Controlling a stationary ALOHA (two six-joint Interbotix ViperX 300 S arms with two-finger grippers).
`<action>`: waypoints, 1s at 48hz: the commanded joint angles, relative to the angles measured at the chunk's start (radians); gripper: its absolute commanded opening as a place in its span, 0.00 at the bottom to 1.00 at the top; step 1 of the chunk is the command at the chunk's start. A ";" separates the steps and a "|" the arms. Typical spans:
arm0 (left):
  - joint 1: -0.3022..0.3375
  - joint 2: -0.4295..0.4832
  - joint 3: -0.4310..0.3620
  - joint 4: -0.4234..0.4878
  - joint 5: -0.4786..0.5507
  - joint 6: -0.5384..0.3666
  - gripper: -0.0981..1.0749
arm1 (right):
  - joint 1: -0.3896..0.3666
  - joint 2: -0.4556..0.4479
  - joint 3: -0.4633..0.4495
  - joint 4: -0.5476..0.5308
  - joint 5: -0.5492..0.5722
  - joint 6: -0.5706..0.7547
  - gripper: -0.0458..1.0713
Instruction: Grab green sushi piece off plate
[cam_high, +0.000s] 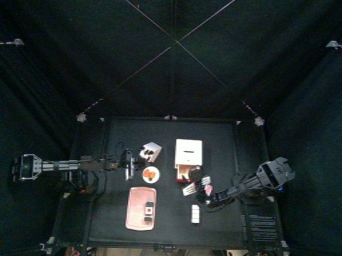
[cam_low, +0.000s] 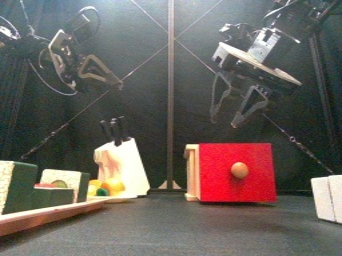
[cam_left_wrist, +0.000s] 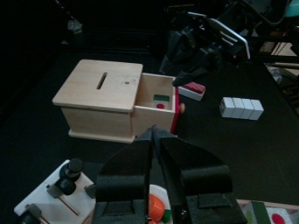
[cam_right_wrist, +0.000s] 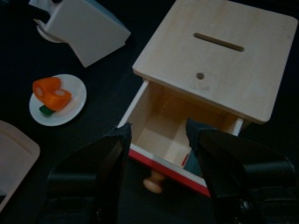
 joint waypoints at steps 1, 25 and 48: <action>0.002 -0.003 -0.012 -0.002 -0.008 0.002 0.53 | 0.003 -0.017 -0.026 -0.005 -0.003 -0.002 0.82; 0.002 -0.003 -0.009 -0.012 -0.008 0.002 0.53 | -0.003 0.060 -0.098 -0.206 -0.330 -0.023 0.82; 0.002 -0.003 -0.009 -0.011 -0.008 0.002 0.53 | -0.031 0.224 -0.201 -0.430 -0.646 -0.026 0.81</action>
